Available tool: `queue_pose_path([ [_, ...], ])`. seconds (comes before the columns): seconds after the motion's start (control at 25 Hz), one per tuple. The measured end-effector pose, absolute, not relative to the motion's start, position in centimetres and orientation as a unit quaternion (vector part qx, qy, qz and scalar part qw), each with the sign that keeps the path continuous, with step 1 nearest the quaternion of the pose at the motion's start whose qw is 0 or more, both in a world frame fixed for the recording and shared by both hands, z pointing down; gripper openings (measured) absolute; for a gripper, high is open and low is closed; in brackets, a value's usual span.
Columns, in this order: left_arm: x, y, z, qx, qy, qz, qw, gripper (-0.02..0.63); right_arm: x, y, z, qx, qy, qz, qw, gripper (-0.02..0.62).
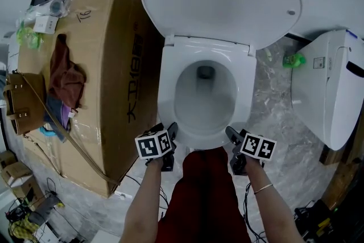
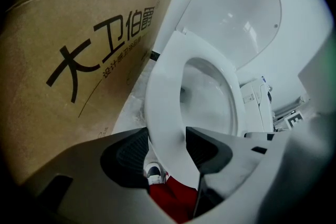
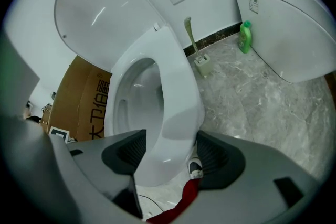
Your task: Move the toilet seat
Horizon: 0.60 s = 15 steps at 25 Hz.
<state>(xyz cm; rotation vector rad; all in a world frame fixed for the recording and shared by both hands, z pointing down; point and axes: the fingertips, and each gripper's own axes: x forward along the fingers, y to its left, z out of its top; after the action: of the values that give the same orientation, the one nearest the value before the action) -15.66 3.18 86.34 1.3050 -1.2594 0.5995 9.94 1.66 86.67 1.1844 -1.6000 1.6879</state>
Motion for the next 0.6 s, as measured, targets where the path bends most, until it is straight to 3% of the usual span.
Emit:
queue_pose_path([
  [0.6, -15.6, 3.5, 80.9, 0.598, -0.513, 0.265, 0.556, 0.216, 9.9, 1.7, 81.1, 0.439, -0.608, 0.619, 0.231, 0.293],
])
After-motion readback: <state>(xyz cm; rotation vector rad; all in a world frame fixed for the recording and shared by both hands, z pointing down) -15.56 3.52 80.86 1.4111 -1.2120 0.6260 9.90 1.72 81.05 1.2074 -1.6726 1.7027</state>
